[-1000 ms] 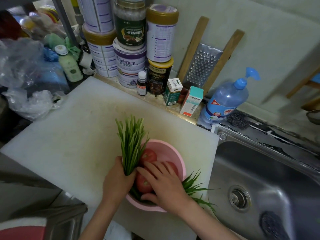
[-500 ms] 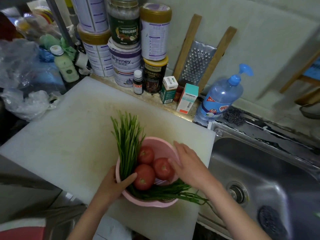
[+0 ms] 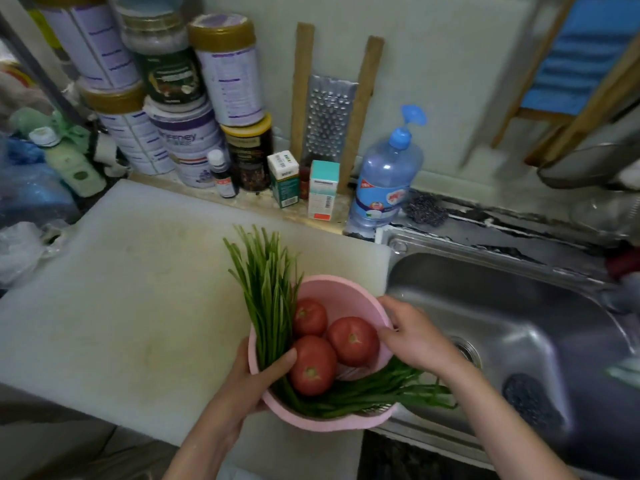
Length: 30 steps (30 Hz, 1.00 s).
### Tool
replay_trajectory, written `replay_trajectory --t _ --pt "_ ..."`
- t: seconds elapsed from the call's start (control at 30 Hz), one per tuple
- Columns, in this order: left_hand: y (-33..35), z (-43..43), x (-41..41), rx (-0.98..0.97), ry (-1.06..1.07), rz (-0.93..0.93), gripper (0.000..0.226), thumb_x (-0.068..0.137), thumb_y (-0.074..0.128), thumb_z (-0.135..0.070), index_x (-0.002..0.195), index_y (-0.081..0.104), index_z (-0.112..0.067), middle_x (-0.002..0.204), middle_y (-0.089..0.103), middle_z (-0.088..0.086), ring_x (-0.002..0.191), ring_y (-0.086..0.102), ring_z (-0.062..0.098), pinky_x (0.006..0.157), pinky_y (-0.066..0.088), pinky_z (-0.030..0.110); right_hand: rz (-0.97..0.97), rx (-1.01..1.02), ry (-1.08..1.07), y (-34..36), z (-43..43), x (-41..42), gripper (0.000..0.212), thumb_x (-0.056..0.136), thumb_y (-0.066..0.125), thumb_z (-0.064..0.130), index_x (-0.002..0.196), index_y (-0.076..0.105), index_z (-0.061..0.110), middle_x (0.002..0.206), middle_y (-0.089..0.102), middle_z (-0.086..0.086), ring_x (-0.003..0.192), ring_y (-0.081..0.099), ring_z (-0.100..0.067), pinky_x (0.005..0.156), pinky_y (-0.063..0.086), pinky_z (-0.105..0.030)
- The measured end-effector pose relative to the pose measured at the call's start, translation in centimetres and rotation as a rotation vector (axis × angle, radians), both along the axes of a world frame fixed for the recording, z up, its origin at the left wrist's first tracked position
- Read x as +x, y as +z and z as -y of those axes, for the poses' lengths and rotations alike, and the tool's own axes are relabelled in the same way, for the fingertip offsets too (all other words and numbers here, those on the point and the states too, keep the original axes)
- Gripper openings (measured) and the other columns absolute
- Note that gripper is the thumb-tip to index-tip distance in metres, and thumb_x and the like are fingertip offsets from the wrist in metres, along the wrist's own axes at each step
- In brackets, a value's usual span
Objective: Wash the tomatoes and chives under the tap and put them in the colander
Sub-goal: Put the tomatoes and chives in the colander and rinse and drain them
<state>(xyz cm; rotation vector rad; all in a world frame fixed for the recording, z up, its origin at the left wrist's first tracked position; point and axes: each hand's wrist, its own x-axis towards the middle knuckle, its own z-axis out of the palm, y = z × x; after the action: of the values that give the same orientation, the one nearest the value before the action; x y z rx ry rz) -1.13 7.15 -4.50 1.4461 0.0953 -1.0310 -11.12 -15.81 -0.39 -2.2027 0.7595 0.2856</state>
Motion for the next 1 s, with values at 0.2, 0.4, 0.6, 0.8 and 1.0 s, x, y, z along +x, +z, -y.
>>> replay_trajectory --t 0.2,0.4,0.6,0.8,1.0 --pt "0.4 8.5 -5.0 0.005 -0.170 0.068 0.081 0.051 0.083 -0.050 0.122 0.048 -0.038 0.122 0.063 -0.006 0.107 0.064 0.014 0.085 0.056 0.043 0.042 -0.046 -0.120 0.8 6.7 -8.6 0.050 0.073 0.049 0.019 0.121 0.057 0.032 0.113 0.068 0.004 0.106 0.061 -0.020 0.093 0.048 -0.039" --pt "0.9 18.7 -12.3 -0.063 -0.342 -0.292 0.071 0.069 0.082 -0.032 0.131 0.050 -0.020 0.123 0.065 0.012 0.105 0.066 0.031 0.074 0.058 0.045 0.041 -0.026 -0.274 0.4 14.9 -19.0 0.046 0.080 0.054 0.012 0.122 0.060 0.031 0.103 0.069 0.007 0.101 0.061 -0.014 0.079 0.044 -0.023" --pt "0.8 27.3 -20.8 -0.021 -0.370 -0.376 0.047 0.076 0.064 -0.022 0.121 0.060 -0.010 0.110 0.070 0.018 0.095 0.070 0.032 0.071 0.060 0.042 0.062 0.005 -0.306 -0.7 22.9 -27.8 0.034 0.085 0.055 0.011 0.111 0.063 0.030 0.069 0.068 0.017 0.069 0.062 0.000 0.065 0.046 -0.023" --pt "0.2 31.6 -24.8 -0.086 -0.277 -0.415 0.068 0.059 0.082 -0.021 0.122 0.060 -0.007 0.116 0.067 0.019 0.104 0.066 0.035 0.082 0.057 0.045 0.093 -0.210 -0.496 0.5 29.2 -31.1 0.049 0.088 0.057 0.046 0.128 0.054 0.018 0.116 0.066 -0.003 0.104 0.063 -0.019 0.090 0.049 -0.035" --pt "-0.2 35.0 -26.2 -0.091 -0.186 -0.391 0.052 0.077 0.065 -0.018 0.127 0.056 -0.006 0.117 0.067 0.019 0.101 0.068 0.034 0.074 0.060 0.042 -0.017 -0.071 -0.291 -0.9 35.0 -28.8 0.049 0.098 0.032 0.049 0.136 0.046 0.021 0.138 0.053 -0.006 0.126 0.049 -0.025 0.103 0.038 -0.037"
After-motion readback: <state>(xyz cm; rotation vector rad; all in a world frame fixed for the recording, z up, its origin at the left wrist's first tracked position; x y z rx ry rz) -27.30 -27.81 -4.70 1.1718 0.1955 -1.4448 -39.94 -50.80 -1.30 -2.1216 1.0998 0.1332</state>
